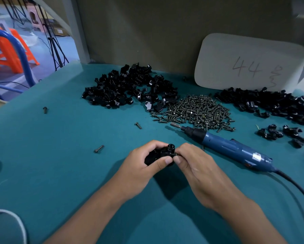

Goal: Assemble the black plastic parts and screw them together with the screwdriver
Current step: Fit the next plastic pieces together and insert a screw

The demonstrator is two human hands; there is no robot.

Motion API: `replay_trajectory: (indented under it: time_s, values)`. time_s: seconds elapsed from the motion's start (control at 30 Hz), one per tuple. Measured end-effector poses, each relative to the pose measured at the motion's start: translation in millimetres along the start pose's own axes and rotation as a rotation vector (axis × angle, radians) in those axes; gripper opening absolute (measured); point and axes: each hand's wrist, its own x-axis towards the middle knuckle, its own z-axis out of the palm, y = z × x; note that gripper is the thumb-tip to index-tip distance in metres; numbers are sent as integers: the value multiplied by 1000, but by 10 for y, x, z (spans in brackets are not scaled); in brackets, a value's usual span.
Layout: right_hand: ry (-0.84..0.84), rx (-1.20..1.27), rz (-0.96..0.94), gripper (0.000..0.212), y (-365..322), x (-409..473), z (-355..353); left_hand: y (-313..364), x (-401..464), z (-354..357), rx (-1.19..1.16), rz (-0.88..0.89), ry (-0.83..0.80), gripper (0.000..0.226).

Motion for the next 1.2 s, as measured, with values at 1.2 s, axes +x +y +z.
replay_trajectory:
  time_s: [1.2]
  values:
    - [32, 48, 81, 29, 67, -27, 64, 78, -21, 1, 72, 37, 24, 25]
